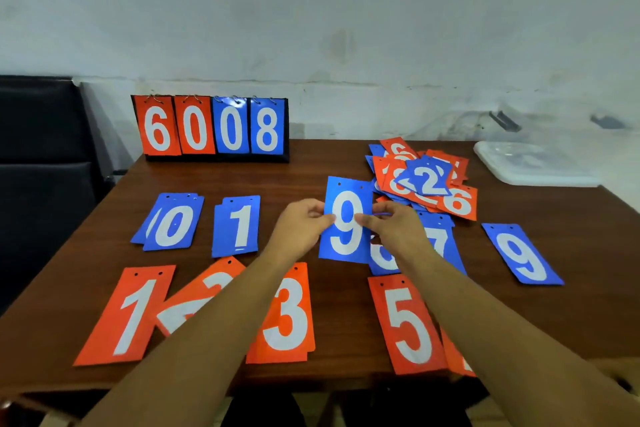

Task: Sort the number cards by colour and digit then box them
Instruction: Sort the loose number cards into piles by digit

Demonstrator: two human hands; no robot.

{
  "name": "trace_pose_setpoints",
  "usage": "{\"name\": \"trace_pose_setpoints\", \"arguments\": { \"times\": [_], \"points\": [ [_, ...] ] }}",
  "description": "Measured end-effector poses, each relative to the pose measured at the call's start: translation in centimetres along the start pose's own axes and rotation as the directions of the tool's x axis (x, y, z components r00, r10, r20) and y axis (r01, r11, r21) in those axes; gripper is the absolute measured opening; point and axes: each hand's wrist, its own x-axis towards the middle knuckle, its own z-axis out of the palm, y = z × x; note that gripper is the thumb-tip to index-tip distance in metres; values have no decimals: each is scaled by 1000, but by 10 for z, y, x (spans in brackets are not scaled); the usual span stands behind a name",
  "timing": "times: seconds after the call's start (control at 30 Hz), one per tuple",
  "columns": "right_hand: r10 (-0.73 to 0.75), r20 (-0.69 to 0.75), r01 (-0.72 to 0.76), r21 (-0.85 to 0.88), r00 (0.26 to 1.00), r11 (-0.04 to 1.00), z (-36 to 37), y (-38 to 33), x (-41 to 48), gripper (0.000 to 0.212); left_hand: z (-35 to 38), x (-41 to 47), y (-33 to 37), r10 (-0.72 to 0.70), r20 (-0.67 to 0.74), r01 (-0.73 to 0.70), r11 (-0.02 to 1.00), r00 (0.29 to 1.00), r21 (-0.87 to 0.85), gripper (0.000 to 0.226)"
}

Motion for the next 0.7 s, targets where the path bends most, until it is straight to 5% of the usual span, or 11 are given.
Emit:
{"name": "trace_pose_setpoints", "arguments": {
  "times": [0.17, 0.37, 0.43, 0.53, 0.6, 0.7],
  "points": [
    [15, -102, -10, 50, 995, 999, -68, 19, 2, 10, 65, -5, 27, 22, 71, -17, 998, 997, -60, 4],
    [56, -304, -42, 51, 951, 998, -170, 51, 4, 7, 156, -10, 60, 162, 277, -173, 985, 947, 16, 8],
    [48, -368, -55, -8, 929, 998, -207, 62, 9, 7, 178, -6, 60, 277, 315, -366, 890, 908, 273, 21],
    [84, -473, -162, -128, 877, 978, -251, 81, 20, 12, 198, -1, 56, 368, 411, -552, 558, 834, 620, 44],
    [89, -505, -227, -218, 859, 949, -263, 93, 26, 11, 205, 3, 50, 327, 479, -581, 455, 814, 675, 51],
    [67, -501, -293, -388, 863, 874, -268, 110, 35, 9, 216, 9, 40, 321, 551, -637, 438, 770, 634, 49]
  ]
}}
